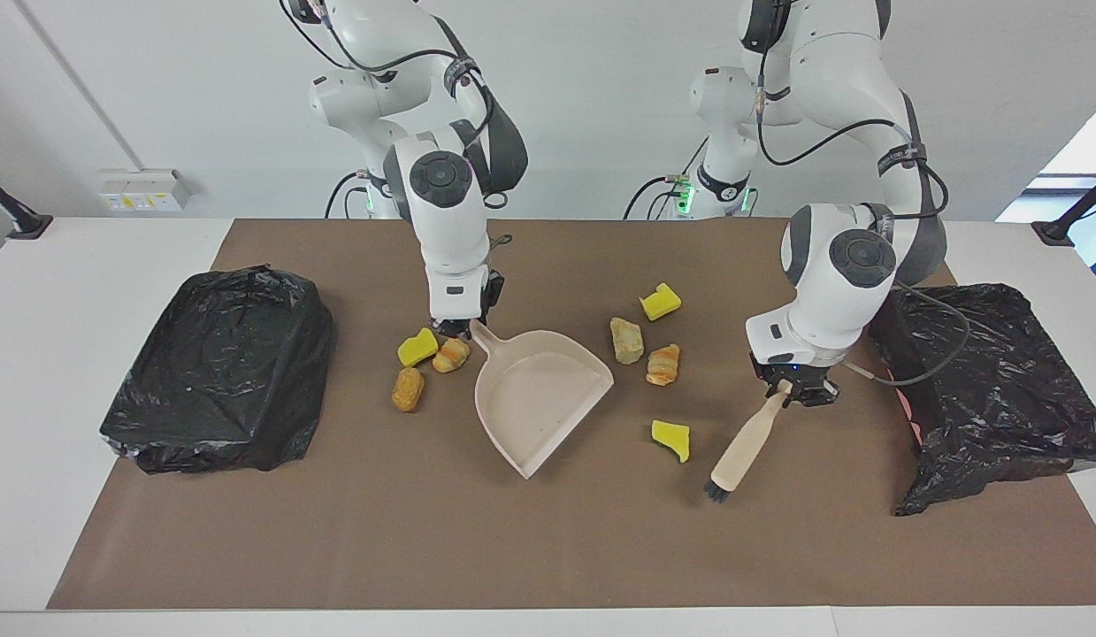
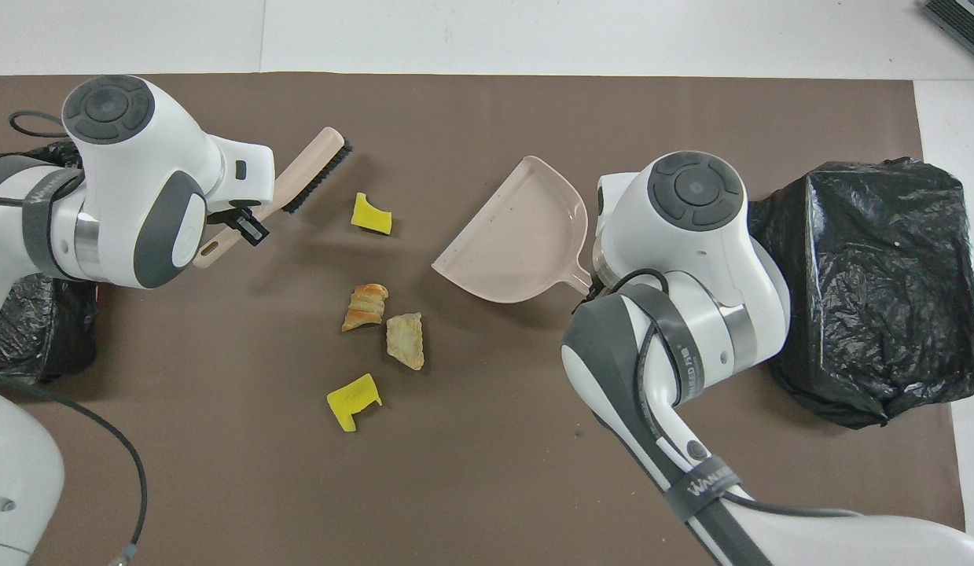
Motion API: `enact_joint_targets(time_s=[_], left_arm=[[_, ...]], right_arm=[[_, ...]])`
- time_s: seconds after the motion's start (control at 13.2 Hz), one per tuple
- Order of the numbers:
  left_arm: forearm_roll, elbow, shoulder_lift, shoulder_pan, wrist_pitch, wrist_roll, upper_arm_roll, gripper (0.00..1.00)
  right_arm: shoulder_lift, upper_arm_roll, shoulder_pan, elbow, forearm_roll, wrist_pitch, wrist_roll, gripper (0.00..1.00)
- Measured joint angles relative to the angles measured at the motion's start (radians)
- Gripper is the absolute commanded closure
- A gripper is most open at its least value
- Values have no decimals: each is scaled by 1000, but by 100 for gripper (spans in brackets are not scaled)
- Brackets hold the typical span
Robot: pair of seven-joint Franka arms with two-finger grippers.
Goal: Sweep and dump trash in bin
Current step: 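Place the dustpan near the debris with the right gripper, then sweep the bread and sponge pieces into the dustpan with the left gripper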
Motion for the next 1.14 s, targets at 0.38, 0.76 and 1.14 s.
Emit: enact_joint_targets(time_s=[0.38,0.76,1.14], left_arm=[[28,-35,-4,-37,1,103,-9,100],[27,-110,-101,-112,-205,113,-14,100],[9,-217,-262,-156,-300,-118,-18,100]], right_arm=[[-99,6,46,-204,-89,109,-105,100],[-162,9,99,-287,-92,122,-132,100],[-180,10,128,-309,-89,120,-132,100]])
